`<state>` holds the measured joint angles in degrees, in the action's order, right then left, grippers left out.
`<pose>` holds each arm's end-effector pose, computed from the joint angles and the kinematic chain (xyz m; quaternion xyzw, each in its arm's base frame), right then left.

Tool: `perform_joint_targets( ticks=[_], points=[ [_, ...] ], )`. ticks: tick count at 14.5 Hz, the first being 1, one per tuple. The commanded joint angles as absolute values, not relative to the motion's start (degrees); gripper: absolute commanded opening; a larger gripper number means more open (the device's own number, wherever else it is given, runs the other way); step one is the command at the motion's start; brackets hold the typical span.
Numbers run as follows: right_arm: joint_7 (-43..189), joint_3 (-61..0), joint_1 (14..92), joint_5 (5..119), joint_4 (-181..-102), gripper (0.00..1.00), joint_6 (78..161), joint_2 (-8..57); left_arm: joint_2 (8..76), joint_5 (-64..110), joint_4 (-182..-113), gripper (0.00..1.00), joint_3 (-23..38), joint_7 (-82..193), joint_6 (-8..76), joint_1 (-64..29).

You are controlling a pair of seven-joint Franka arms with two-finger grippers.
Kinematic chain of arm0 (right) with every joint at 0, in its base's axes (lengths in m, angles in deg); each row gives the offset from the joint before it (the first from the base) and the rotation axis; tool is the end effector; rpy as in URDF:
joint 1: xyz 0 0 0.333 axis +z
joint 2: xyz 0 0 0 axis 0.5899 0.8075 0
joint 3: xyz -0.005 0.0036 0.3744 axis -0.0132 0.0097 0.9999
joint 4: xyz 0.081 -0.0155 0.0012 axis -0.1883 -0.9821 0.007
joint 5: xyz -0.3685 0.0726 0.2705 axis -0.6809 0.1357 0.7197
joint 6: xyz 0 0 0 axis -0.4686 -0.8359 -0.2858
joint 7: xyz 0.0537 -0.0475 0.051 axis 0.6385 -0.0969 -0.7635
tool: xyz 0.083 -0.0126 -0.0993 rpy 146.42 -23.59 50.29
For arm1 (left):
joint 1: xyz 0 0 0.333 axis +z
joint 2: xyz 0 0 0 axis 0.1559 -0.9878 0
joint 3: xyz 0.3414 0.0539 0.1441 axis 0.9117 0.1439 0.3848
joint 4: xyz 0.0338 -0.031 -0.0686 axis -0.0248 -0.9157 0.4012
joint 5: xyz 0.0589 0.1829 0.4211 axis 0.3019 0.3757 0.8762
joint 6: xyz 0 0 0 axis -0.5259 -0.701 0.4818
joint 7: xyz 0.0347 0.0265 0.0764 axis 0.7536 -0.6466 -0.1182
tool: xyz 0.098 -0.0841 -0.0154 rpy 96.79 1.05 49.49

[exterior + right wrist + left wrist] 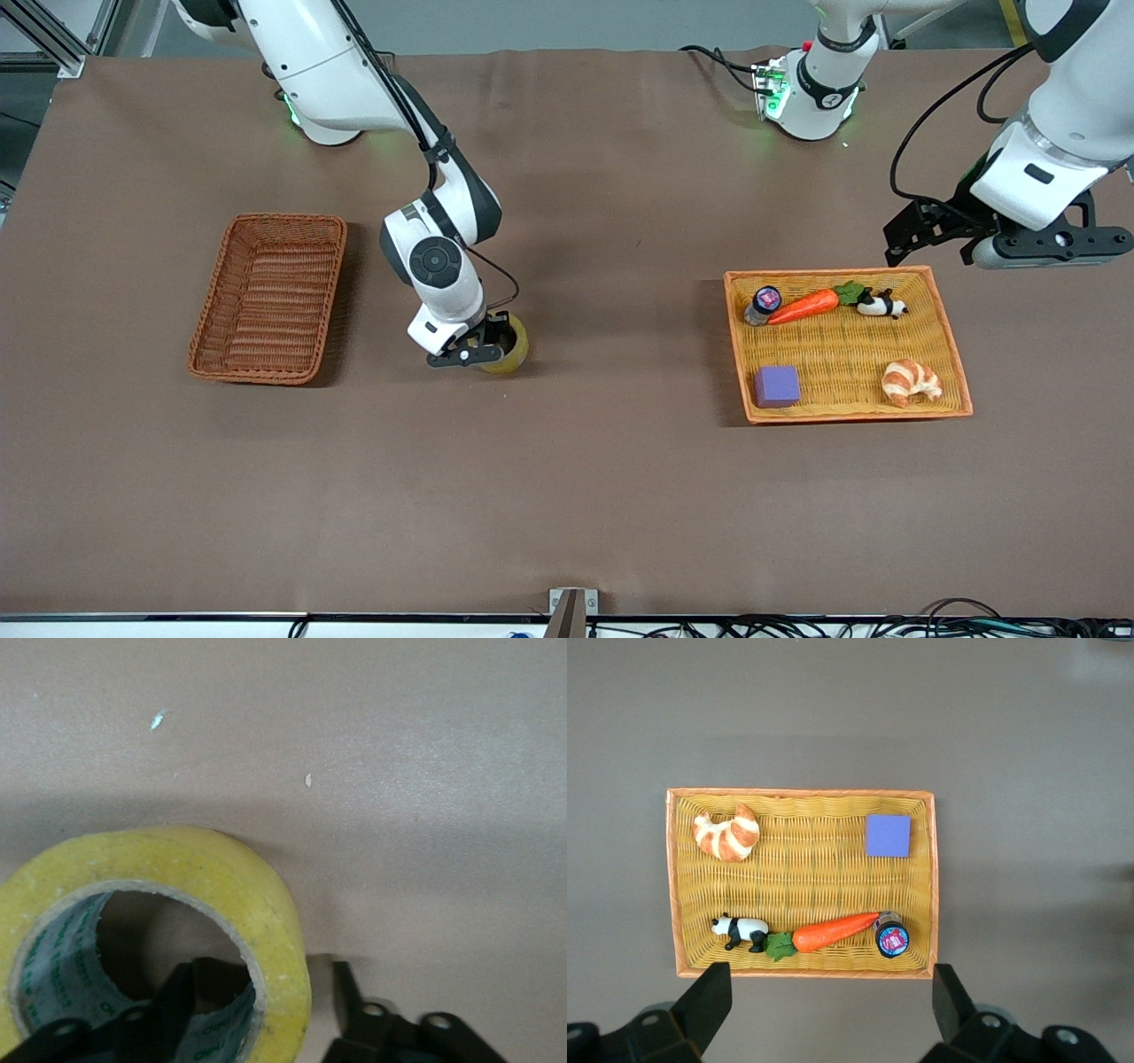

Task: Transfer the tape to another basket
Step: 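Carry the tape roll with the right gripper over the brown basket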

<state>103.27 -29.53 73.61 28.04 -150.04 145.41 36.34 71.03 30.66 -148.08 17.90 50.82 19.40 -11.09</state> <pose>0.5955 0.3933 0.1499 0.9985 0.0542 -0.0048 0.0078 0.6119 -0.1126 0.6247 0.9984 0.0125 0.0528 0.0171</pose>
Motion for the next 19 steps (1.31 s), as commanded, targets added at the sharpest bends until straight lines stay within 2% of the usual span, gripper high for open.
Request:
perform_joint_targets(
  ticks=[1,2,5,6,9,12,15,19],
  points=[
    [103.8,-29.3,73.4,27.0,-150.1,0.11,145.7,36.2,72.6,30.0,-148.3,1.00,17.8,51.7,19.8,-10.5],
    [104.0,-29.3,73.2,27.0,-149.9,0.01,145.5,36.2,72.6,30.2,-147.6,1.00,17.9,51.7,18.4,-10.5],
    [104.0,-29.4,72.9,27.2,-149.1,0.00,144.2,35.8,72.4,30.8,-146.8,1.00,18.9,53.8,15.4,-10.6],
    [104.5,-29.9,72.8,27.4,-148.2,0.00,142.2,35.1,71.7,30.6,-145.6,1.00,21.6,55.7,15.4,-11.5],
    [105.0,-34.1,72.2,27.5,-144.4,0.00,129.1,29.0,70.3,30.7,-143.9,1.00,22.8,58.2,13.0,-12.3],
    [96.8,-34.7,65.2,27.6,-146.2,0.00,122.0,20.6,70.1,30.3,-143.2,1.00,22.8,57.5,13.0,-12.4],
    [84.6,-34.8,56.4,27.5,-153.0,0.00,118.6,12.8,69.8,30.6,-142.6,1.00,22.8,57.2,13.0,-12.8],
    [69.7,-34.9,45.8,27.1,-164.1,0.00,123.7,7.5,69.3,30.9,-142.3,1.00,23.0,57.6,13.0,-13.5]
  ],
)
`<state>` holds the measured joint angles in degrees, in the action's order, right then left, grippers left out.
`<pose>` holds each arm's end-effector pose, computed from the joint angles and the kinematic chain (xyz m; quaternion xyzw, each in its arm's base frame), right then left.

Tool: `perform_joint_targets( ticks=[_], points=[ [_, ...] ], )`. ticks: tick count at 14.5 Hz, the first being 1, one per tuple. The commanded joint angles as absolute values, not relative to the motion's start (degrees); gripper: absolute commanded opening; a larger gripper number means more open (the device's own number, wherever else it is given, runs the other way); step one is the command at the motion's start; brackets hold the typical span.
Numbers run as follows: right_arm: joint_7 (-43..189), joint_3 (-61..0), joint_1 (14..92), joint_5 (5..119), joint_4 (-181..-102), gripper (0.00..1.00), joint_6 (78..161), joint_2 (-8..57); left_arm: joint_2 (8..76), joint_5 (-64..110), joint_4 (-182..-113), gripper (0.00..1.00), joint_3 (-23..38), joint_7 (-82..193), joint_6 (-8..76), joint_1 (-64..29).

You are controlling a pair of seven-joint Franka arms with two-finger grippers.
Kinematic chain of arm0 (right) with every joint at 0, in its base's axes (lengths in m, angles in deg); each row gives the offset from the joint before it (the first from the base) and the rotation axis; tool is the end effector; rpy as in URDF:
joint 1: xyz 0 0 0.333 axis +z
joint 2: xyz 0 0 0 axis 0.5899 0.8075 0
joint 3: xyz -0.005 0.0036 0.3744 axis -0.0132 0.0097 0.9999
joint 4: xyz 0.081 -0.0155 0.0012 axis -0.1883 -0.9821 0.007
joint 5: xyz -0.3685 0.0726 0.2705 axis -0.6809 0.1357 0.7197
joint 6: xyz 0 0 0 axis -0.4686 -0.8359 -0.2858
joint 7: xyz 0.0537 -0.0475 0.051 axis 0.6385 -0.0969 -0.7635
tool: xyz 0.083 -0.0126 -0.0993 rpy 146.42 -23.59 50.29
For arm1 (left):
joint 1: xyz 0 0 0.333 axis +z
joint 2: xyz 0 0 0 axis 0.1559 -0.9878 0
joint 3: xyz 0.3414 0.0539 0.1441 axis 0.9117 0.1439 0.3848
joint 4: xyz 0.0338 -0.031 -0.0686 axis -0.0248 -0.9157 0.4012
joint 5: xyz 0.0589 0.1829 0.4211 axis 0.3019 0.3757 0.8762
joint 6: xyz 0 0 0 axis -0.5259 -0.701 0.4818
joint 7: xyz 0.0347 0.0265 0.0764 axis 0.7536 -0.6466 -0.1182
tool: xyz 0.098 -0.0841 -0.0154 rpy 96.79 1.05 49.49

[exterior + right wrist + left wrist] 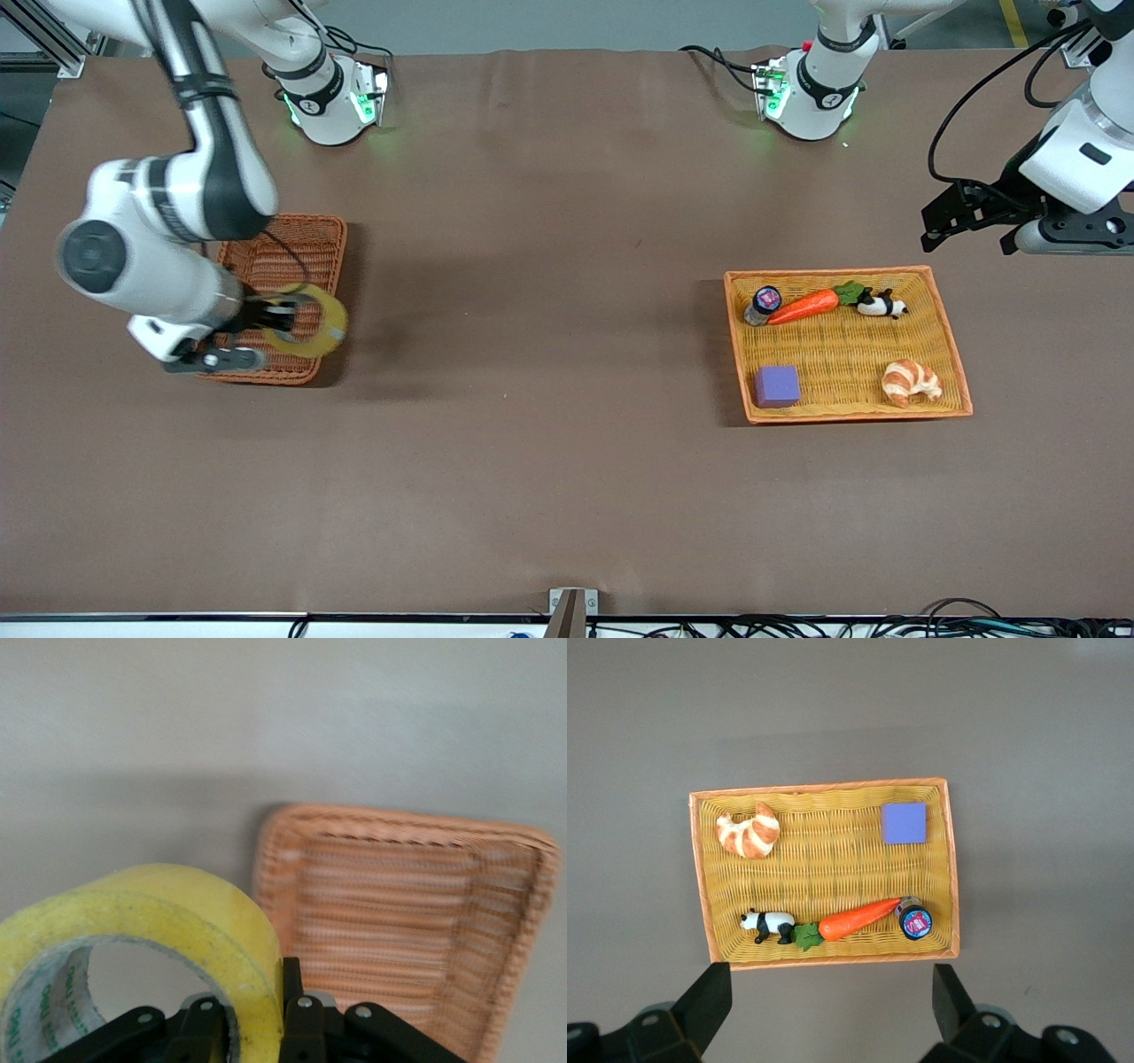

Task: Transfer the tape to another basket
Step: 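Carry the tape roll with the right gripper over the brown basket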

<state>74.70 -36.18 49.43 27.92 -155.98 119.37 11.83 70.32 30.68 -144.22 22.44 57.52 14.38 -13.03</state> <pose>0.6431 0.0344 0.3612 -0.9967 -0.0367 0.0723 0.0057 0.6147 -0.0832 0.6464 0.9989 -0.0240 0.0378 0.0139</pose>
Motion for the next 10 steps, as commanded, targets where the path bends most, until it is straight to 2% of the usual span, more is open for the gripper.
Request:
perform_joint_targets(
  ticks=[1,3,6,10],
  points=[
    [65.6,-35.0,43.3,27.1,-167.5,0.00,126.9,6.9,69.3,30.9,-142.3,1.00,23.0,57.7,13.0,-13.5],
    [59.9,-35.2,39.6,27.1,-173.2,0.00,133.1,6.3,69.4,30.9,-142.3,1.00,23.0,58.1,12.9,-13.4],
    [58.6,-35.2,38.6,27.1,-181.2,0.01,143.1,6.6,69.4,30.9,-142.3,1.00,23.0,59.4,11.3,-13.4],
    [56.3,-35.7,37.6,27.0,-183.0,0.01,147.8,7.9,69.5,30.8,-142.3,1.00,23.0,59.2,9.8,-13.1]
  ],
)
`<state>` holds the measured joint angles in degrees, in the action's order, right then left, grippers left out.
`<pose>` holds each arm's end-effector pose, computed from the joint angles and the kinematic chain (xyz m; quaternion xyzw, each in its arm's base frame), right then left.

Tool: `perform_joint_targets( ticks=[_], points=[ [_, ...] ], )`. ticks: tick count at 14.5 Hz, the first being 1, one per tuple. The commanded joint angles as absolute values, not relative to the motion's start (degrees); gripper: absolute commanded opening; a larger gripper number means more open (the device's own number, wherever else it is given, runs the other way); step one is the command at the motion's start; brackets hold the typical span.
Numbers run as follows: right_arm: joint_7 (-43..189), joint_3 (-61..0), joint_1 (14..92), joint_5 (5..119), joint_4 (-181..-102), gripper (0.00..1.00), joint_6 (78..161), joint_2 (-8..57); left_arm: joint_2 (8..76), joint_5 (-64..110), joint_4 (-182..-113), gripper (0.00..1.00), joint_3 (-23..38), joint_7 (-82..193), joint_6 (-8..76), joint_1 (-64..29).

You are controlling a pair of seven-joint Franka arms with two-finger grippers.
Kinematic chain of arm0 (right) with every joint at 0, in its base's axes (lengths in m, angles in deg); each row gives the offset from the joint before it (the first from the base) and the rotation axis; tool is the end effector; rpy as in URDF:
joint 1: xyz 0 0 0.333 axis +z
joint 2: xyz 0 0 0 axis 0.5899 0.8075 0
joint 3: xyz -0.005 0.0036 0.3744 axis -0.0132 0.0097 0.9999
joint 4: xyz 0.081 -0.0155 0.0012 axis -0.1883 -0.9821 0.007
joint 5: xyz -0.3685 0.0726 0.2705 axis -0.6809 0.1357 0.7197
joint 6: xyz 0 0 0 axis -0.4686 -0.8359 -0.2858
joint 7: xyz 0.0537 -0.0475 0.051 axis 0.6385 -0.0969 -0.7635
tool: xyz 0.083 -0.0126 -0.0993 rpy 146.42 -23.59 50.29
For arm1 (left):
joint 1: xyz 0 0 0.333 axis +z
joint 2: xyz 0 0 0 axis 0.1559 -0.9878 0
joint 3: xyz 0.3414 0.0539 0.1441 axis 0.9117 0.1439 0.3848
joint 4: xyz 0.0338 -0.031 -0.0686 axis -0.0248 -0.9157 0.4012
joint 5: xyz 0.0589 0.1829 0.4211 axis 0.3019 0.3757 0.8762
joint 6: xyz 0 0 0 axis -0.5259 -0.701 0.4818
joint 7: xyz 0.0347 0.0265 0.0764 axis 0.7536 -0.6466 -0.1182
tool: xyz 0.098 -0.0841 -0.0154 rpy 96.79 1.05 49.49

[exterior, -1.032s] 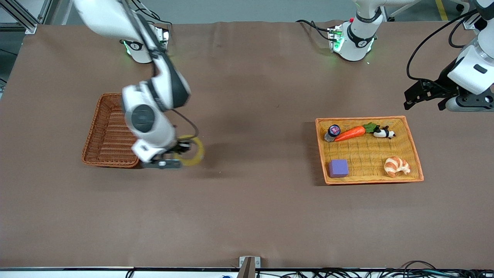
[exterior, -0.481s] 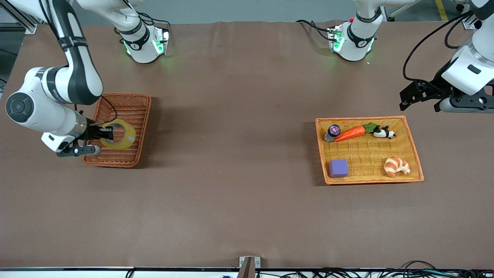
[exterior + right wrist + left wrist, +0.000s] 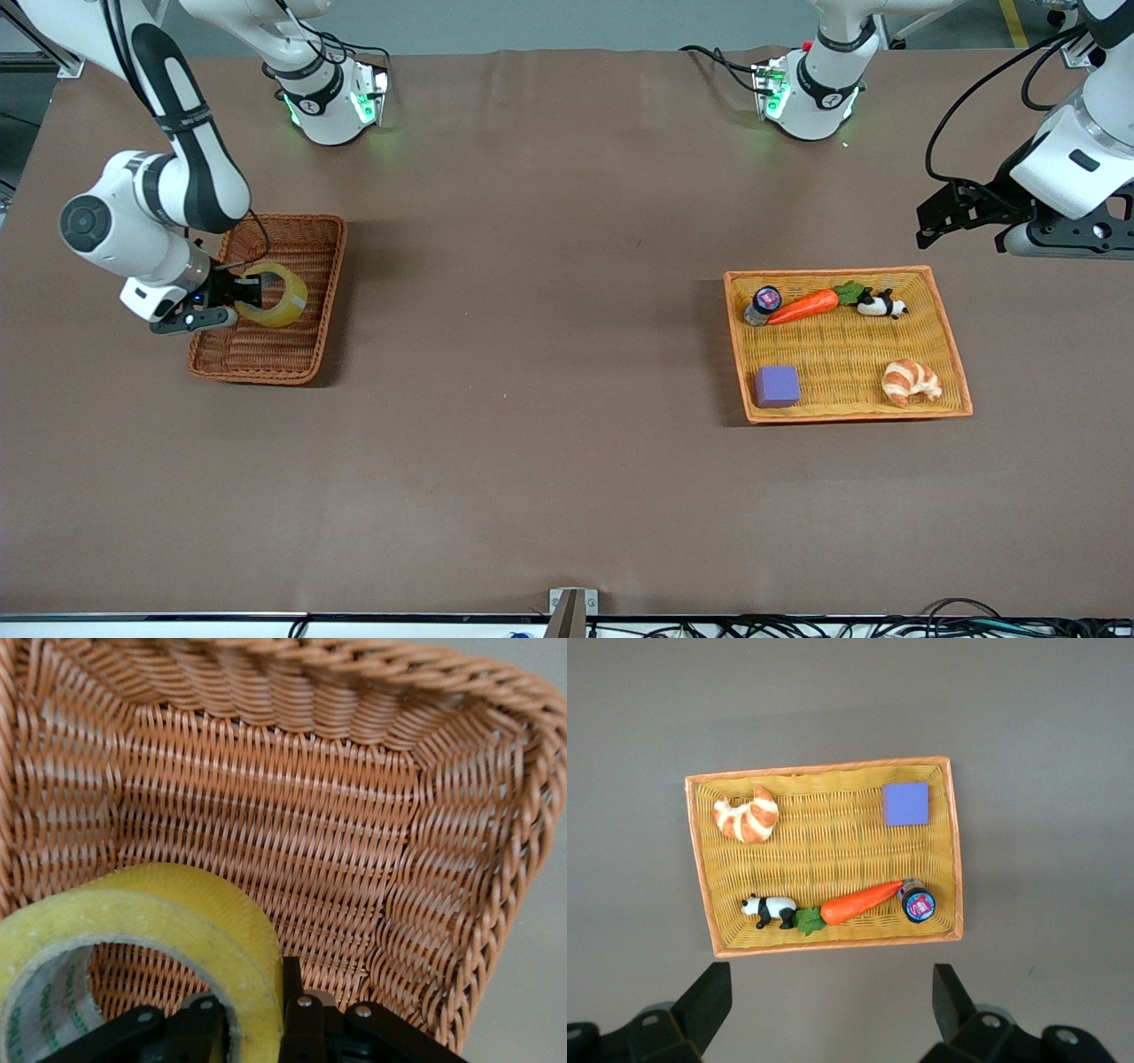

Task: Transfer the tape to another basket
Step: 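Lower the tape into the brown basket and open the right gripper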

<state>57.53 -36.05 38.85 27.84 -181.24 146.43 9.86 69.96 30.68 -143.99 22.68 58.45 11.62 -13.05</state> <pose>0.5283 -0.0763 0.2175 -0.9954 -0.0875 0.0384 0.0102 0.6112 -0.0803 0.6402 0.9994 -0.0304 0.0128 0.0114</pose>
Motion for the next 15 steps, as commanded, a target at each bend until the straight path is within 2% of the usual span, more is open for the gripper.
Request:
perform_joint_targets(
  ticks=[1,5,9,10,11,12,14,15],
  points=[
    [56.3,-35.7,37.5,27.0,-183.6,0.01,149.2,8.8,69.5,30.9,-142.3,1.00,22.9,59.0,9.8,-13.2],
    [54.7,-35.7,37.0,26.9,-184.6,0.03,152.8,11.0,69.0,30.9,-142.3,1.00,22.9,58.4,10.3,-13.3],
    [54.7,-35.8,37.1,26.9,-184.6,0.10,154.1,12.3,68.9,30.9,-142.2,1.00,22.9,58.6,10.6,-13.3],
    [54.7,-35.8,37.1,26.9,-184.5,0.26,154.0,12.5,68.9,30.8,-142.2,1.00,22.9,58.6,10.6,-13.3],
    [54.8,-35.7,37.1,26.9,-184.1,0.55,153.7,12.9,68.9,30.9,-141.9,1.00,22.9,58.6,10.6,-13.2],
    [54.9,-35.7,37.1,27.0,-183.6,1.00,153.0,12.7,68.9,30.9,-141.7,1.00,22.9,58.7,10.6,-13.1],
    [56.7,-35.4,38.0,27.3,-180.4,1.00,150.7,11.4,68.9,30.9,-141.5,1.00,22.9,58.8,10.6,-13.0],
    [58.5,-35.2,38.2,27.3,-177.5,1.00,146.6,10.5,68.8,31.2,-141.4,0.99,23.0,58.9,10.6,-13.0]
  ],
)
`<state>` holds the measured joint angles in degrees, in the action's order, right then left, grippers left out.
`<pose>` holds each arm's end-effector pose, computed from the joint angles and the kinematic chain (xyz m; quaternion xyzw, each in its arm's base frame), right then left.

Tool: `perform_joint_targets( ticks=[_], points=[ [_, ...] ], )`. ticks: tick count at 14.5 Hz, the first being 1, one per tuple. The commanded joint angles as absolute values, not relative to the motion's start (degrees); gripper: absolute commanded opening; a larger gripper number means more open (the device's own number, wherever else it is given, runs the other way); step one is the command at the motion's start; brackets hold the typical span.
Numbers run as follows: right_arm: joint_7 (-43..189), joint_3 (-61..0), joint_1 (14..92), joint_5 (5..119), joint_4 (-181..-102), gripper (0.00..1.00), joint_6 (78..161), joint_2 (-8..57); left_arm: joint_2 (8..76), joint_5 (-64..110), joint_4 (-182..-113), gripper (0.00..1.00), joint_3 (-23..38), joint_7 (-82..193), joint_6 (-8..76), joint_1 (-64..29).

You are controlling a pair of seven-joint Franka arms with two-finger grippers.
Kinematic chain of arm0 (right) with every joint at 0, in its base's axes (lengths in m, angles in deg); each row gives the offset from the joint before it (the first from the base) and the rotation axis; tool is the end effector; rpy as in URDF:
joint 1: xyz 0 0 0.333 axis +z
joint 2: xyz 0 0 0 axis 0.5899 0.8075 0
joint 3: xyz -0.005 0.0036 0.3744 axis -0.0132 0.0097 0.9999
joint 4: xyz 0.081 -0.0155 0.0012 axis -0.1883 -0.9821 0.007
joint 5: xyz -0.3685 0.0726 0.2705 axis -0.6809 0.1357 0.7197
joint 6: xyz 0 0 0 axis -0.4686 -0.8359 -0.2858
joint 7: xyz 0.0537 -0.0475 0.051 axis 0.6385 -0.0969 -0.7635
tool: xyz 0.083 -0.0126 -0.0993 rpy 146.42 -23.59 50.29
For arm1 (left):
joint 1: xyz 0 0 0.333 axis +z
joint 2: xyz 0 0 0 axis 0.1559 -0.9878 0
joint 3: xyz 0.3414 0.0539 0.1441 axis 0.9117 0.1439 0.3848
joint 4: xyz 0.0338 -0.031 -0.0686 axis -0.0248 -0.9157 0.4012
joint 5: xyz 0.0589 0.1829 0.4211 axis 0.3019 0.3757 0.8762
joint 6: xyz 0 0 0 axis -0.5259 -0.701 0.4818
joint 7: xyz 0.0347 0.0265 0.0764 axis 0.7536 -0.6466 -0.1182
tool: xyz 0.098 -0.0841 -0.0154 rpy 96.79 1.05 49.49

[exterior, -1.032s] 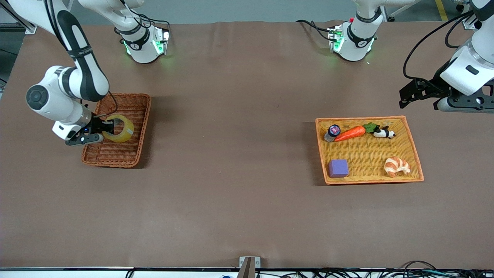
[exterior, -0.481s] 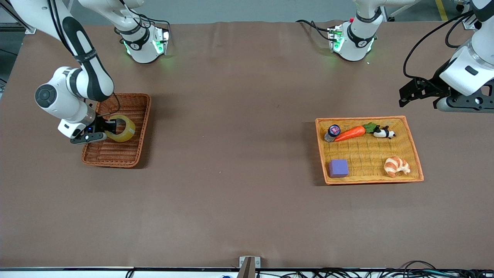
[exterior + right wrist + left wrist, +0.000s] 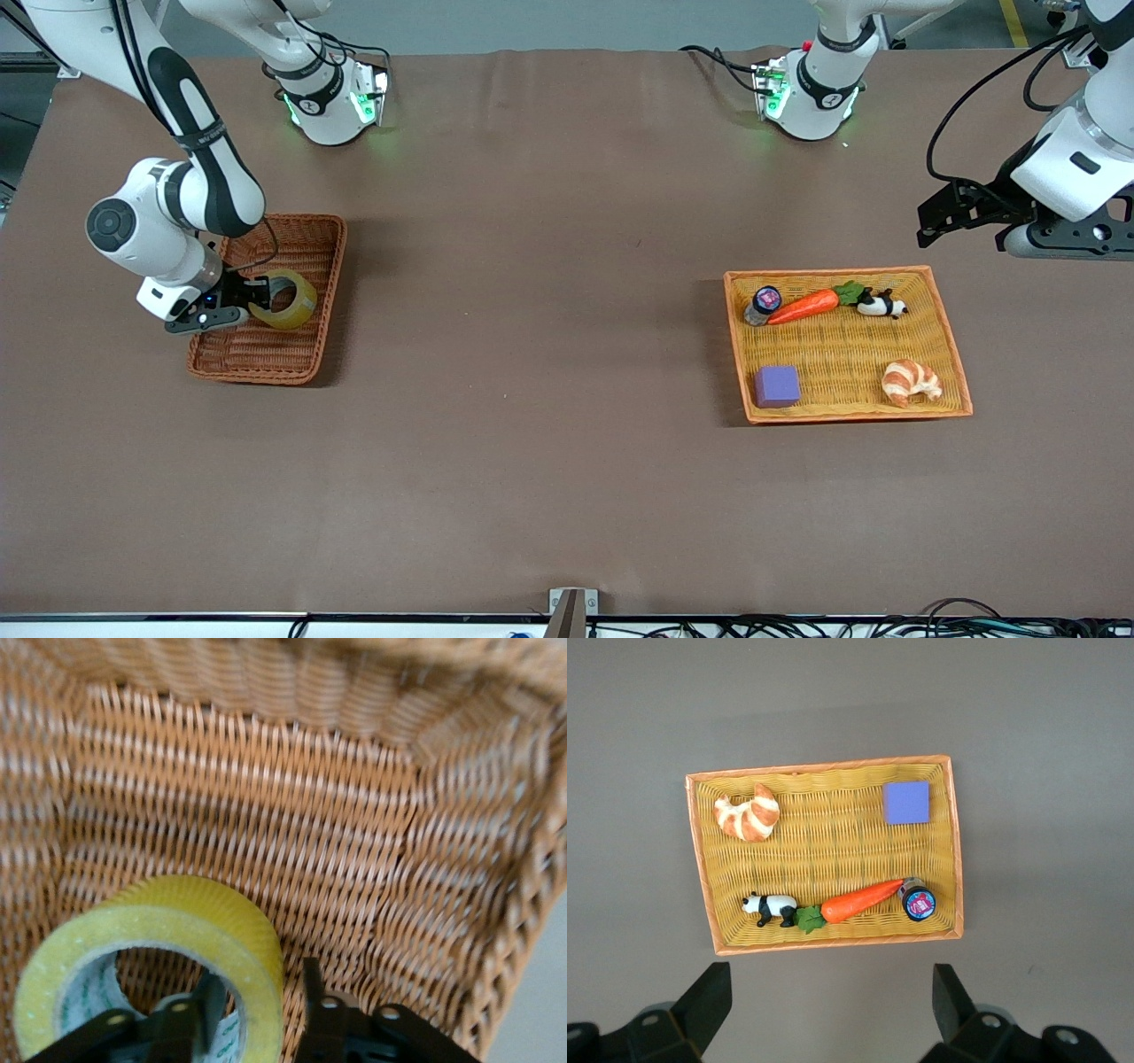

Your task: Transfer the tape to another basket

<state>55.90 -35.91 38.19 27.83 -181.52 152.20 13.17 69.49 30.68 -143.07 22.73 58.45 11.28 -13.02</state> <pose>0.5312 -0.0836 0.1932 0.9950 0.0972 -0.0212 0.0008 0.6142 -0.0797 0.6434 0.9994 -0.0298 0.0138 0.0117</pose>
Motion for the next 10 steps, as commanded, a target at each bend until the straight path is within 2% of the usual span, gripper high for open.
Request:
perform_joint_targets(
  ticks=[1,5,10],
  points=[
    [61.3,-35.2,38.7,27.3,-173.6,1.00,141.2,9.6,68.6,31.5,-141.4,0.99,22.9,58.9,10.6,-13.0],
    [73.8,-34.4,40.0,27.3,-158.4,1.00,122.7,7.3,67.7,31.6,-140.2,0.99,23.0,58.3,10.5,-13.1],
    [76.6,-32.8,37.6,27.3,-150.4,1.00,118.1,0.1,67.2,31.6,-138.1,0.99,23.0,58.3,10.5,-13.0]
  ],
)
